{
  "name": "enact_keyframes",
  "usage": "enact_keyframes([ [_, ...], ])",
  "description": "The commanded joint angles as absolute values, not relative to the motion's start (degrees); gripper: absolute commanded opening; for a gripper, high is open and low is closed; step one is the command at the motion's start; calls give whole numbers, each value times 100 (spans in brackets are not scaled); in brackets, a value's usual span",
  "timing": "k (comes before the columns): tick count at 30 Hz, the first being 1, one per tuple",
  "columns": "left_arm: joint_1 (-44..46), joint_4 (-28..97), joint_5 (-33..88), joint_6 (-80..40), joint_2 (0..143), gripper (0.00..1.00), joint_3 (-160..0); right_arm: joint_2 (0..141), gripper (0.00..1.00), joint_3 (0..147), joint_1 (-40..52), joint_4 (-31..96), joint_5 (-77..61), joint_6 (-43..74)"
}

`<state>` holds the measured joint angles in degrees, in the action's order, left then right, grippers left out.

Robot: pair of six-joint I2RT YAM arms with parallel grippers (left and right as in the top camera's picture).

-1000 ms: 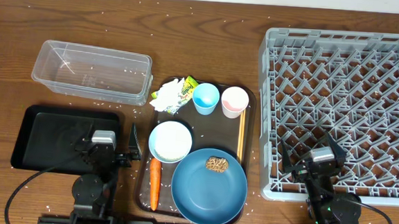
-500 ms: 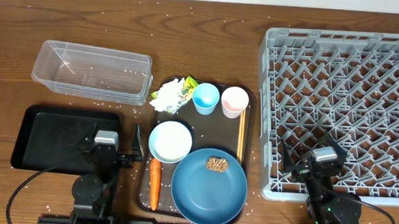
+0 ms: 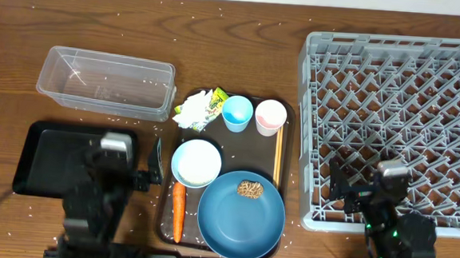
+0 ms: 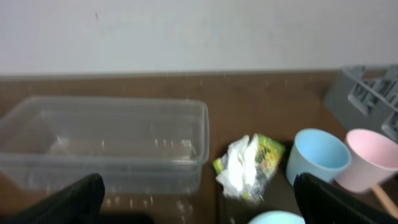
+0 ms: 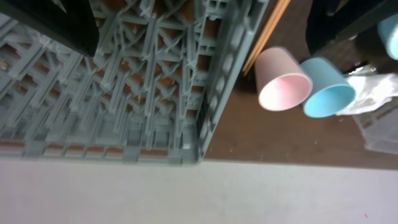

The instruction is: Sort waste into correct bins and load items into the dishwasher rack

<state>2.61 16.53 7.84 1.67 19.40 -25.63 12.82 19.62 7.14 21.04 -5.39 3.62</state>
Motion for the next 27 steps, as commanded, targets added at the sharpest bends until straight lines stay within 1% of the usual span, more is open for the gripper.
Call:
enact_keyframes([
  [1, 244, 2180, 1142, -75, 3153, 98, -3756, 2174, 99, 2823, 672, 2392, -742, 749],
  [7, 427, 4027, 2248, -75, 5857, 98, -6410, 4209, 99, 4648, 672, 3426, -947, 819],
  [10, 825, 4919, 2335, -64, 7052, 98, -7575, 5374, 99, 5745, 672, 4342, -1052, 834],
  [12, 1057, 5234, 2335, -64, 7649, 98, -8084, 6036, 99, 6316, 672, 4864, -1264, 832],
  [14, 1203, 5231, 2364, -108, 8084, 98, -8307, 6571, 99, 6665, 672, 5151, -1385, 832],
  [17, 1264, 5083, 2512, -272, 8460, 98, -8309, 7118, 99, 6816, 655, 5153, -1426, 1004],
  [24, 1317, 4685, 2508, -414, 9306, 99, -8300, 7679, 99, 6814, 255, 5168, -1424, 1905],
  [27, 1514, 4554, 2504, -416, 9723, 94, -8300, 7728, 99, 6814, 148, 5179, -1422, 1929],
])
